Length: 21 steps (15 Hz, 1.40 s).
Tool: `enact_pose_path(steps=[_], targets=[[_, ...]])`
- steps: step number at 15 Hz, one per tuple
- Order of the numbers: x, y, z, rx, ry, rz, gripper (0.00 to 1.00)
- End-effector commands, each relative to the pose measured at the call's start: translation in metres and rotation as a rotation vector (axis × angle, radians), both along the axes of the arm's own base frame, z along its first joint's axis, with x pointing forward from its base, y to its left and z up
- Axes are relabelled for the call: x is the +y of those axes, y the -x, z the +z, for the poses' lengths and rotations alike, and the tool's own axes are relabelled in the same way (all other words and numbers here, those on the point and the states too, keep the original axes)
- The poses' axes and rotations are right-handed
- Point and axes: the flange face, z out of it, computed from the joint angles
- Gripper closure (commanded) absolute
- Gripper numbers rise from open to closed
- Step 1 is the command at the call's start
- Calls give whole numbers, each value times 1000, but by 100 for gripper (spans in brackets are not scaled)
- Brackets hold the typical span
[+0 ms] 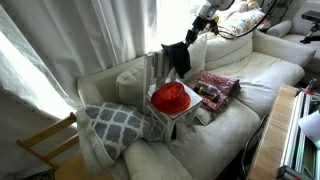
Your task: Put the black hat on the seat of the chair, put the red hat on the black hat and then put the hats on the couch
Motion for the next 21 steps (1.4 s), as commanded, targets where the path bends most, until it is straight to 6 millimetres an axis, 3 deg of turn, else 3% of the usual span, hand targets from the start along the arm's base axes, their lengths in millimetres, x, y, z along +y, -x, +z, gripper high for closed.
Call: enact_pose_path(steps=[1,6,9,15,21], targets=[[-6,7,23,11,43,-47,100],[-9,24,66,97,122,-217,98],[0,40,97,222,141,-322,98],[44,75,146,427,124,-530,98],[108,100,161,546,19,-794,98]])
